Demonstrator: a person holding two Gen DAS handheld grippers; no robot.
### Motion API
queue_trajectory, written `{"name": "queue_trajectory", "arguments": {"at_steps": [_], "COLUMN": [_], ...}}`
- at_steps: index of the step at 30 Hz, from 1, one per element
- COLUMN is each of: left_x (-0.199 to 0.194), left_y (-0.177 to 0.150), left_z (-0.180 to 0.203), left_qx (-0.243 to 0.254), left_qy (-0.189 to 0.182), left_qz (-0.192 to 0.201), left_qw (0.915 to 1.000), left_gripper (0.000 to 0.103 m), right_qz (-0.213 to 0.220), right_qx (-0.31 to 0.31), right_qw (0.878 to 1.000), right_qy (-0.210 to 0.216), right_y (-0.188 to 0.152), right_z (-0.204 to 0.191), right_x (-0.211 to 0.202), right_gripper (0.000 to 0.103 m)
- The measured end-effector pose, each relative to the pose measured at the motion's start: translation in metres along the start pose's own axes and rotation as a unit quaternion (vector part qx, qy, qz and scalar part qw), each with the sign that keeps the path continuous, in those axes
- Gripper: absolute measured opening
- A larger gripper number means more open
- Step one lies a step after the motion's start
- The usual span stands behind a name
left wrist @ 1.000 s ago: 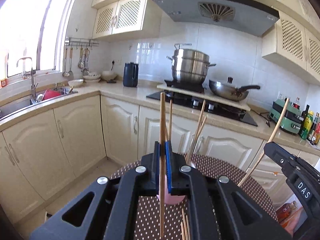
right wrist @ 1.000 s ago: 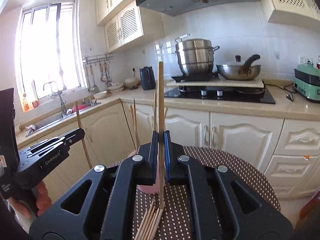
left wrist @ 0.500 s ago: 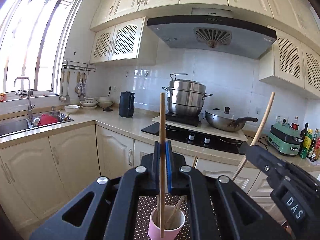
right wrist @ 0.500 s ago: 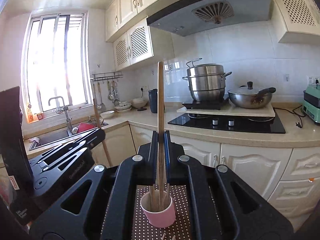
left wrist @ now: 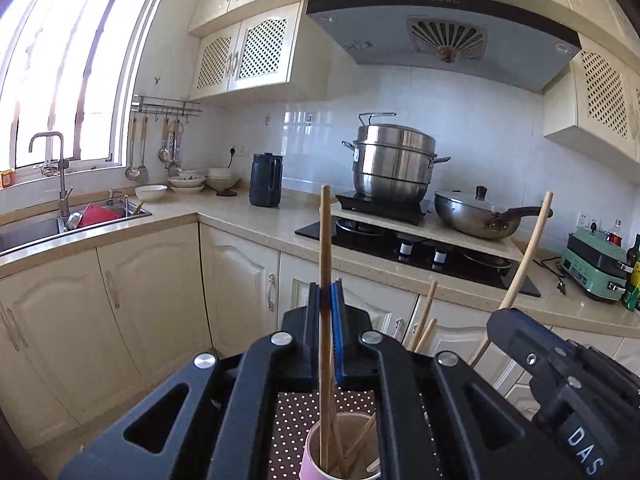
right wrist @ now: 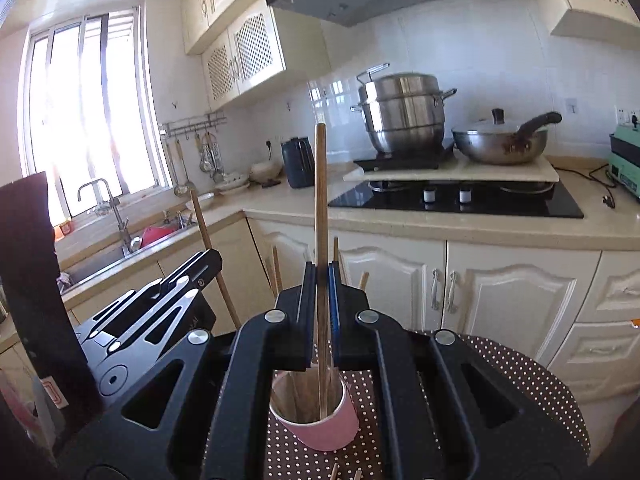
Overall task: Organize utensils
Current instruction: 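Lift both held chopsticks upright and lower them into the pink cup, then open the left tool over the cup while the right tool releases its chopstick, then withdraw both tools from the cup back to the chopstick row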
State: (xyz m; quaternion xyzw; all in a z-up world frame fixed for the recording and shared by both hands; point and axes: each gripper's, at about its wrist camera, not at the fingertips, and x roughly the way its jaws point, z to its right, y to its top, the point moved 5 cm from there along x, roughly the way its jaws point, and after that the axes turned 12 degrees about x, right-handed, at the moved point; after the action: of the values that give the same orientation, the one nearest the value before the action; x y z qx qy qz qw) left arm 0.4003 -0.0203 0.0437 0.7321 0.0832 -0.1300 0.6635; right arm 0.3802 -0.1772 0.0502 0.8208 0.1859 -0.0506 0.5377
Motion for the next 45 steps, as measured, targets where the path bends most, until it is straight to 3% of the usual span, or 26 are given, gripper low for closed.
{"name": "queue_trajectory", "arguments": {"at_steps": [15, 18, 19, 20, 26, 34, 38, 45], "left_x": [0.023, 0.021, 0.02, 0.019, 0.005, -0.041, -0.066, -0.093], "left_y": [-0.072, -0.082, -0.085, -0.088, -0.098, -0.085, -0.077, -0.084], "left_z": [-0.003, -0.005, -0.005, -0.006, -0.009, -0.003, 0.003, 0.013], "left_qx": [0.026, 0.029, 0.031, 0.031, 0.032, 0.031, 0.043, 0.055], "left_qy": [-0.009, -0.013, -0.018, -0.018, -0.02, -0.05, -0.049, -0.05], "left_qz": [-0.067, -0.076, -0.078, -0.078, -0.081, -0.042, -0.015, -0.01], "left_qw": [0.9974, 0.9966, 0.9963, 0.9963, 0.996, 0.9974, 0.9978, 0.9972], "left_gripper": [0.008, 0.022, 0.026, 0.027, 0.029, 0.036, 0.042, 0.047], "right_qz": [-0.123, -0.137, -0.137, -0.127, -0.106, -0.066, -0.051, -0.037], "right_qx": [-0.022, -0.024, -0.024, -0.024, -0.032, -0.037, -0.043, -0.047], "right_qw": [0.992, 0.989, 0.989, 0.99, 0.992, 0.996, 0.997, 0.997], "right_qy": [-0.03, -0.042, -0.045, -0.053, -0.058, -0.054, -0.045, -0.039], "right_y": [-0.064, -0.072, -0.073, -0.073, -0.07, -0.062, -0.058, -0.061], "right_z": [0.028, 0.035, 0.037, 0.04, 0.046, 0.041, 0.037, 0.036], "right_x": [0.043, 0.041, 0.04, 0.036, 0.014, -0.025, -0.045, -0.075], "right_gripper": [0.008, 0.025, 0.051, 0.064, 0.067, 0.076, 0.082, 0.09]}}
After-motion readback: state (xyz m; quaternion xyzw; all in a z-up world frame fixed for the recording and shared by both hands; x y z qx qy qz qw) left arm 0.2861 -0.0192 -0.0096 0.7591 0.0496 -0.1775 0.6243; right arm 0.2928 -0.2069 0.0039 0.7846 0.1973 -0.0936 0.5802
